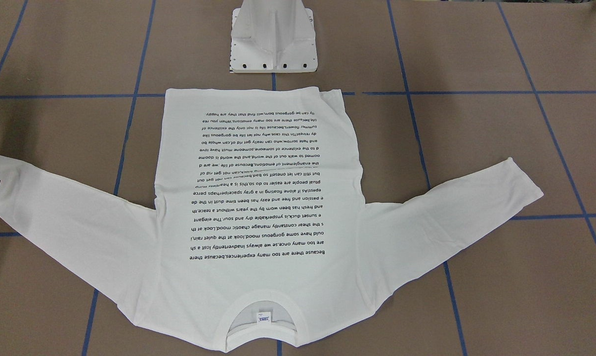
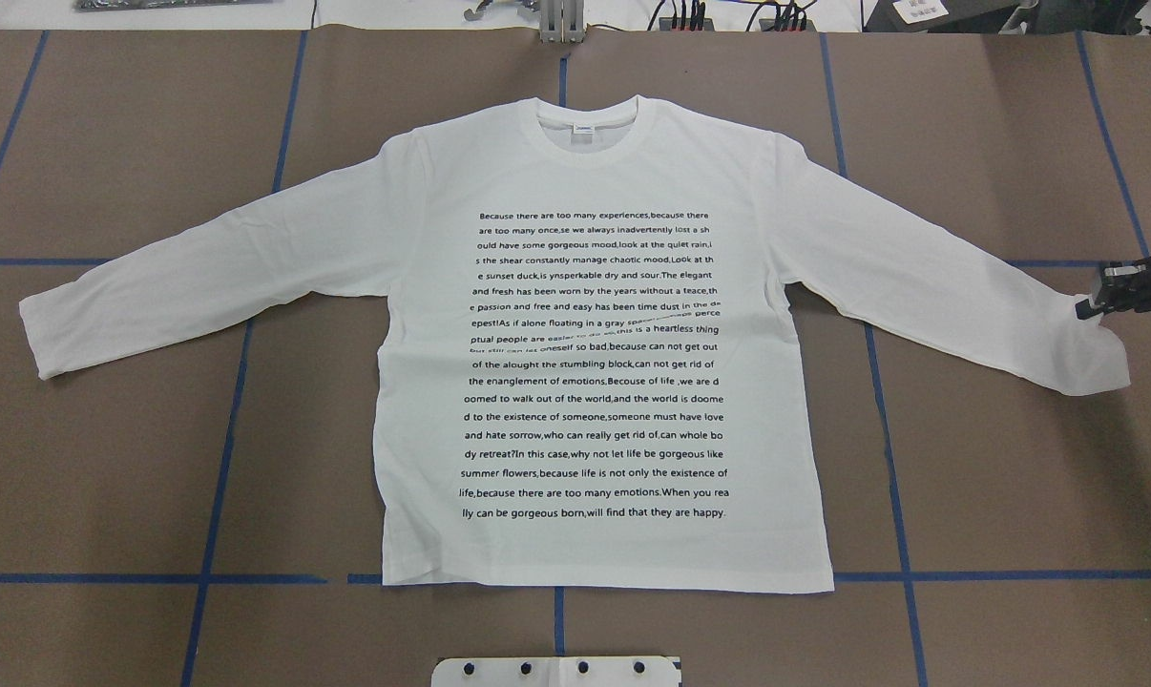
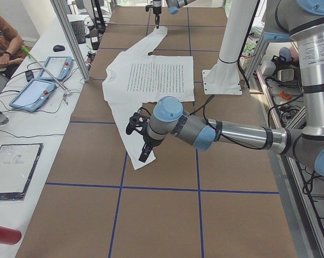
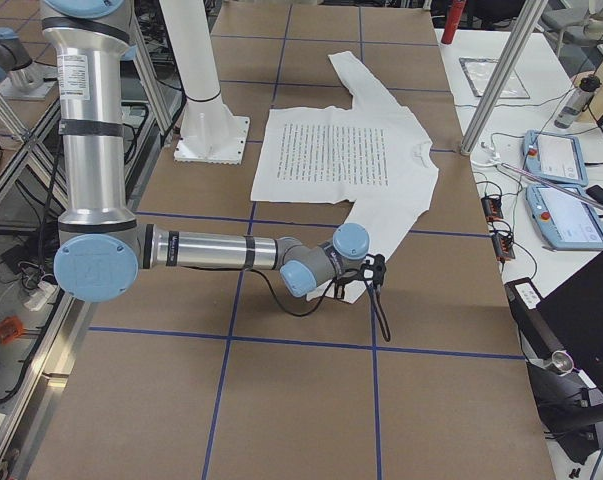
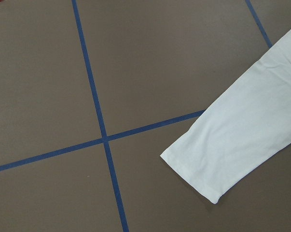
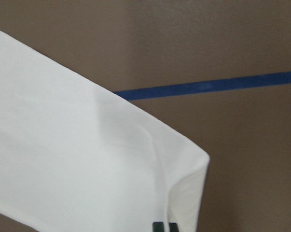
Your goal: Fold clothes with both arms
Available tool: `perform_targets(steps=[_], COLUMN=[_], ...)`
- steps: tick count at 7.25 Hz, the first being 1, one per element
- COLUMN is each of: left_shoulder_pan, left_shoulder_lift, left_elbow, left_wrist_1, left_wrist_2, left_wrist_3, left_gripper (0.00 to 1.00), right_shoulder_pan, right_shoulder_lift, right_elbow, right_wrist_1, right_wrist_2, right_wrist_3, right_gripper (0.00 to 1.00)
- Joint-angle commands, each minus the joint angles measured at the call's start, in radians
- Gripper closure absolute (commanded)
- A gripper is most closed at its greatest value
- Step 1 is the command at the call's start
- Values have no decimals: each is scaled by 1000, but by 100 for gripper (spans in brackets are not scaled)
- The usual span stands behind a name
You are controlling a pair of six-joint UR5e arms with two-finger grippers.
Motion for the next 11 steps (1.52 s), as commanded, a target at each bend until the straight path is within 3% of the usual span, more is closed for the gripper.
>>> perform_targets(steps=[1,3,4,6,9,11], left_shoulder_pan=[2,2,3,8,8,8], left_shoulder_lift=[2,2,-2,1,1,-5], left_elbow=[-17,-20,-14,-18,-8,-3], left_wrist_1=[-3,-9,-13,-23,-18,-4], left_wrist_2=[0,-2,0,-5,-8,-49], left_wrist_3=[-1,-1,5,-1,-3,-35], left_gripper=[0,0,0,0,0,0], right_shoulder_pan=[-29,-137,-205,-333,-465,-540], right_shoulder_lift=[148,367,459,660,939,1003], right_elbow=[53,12,0,-77,-282,-327], right_wrist_1=[-7,-9,-10,-7,-5,-5], right_wrist_2=[10,-19,-75,-299,-457,-536], right_wrist_3=[289,560,691,906,964,964], right_gripper=[100,100,100,100,100,100])
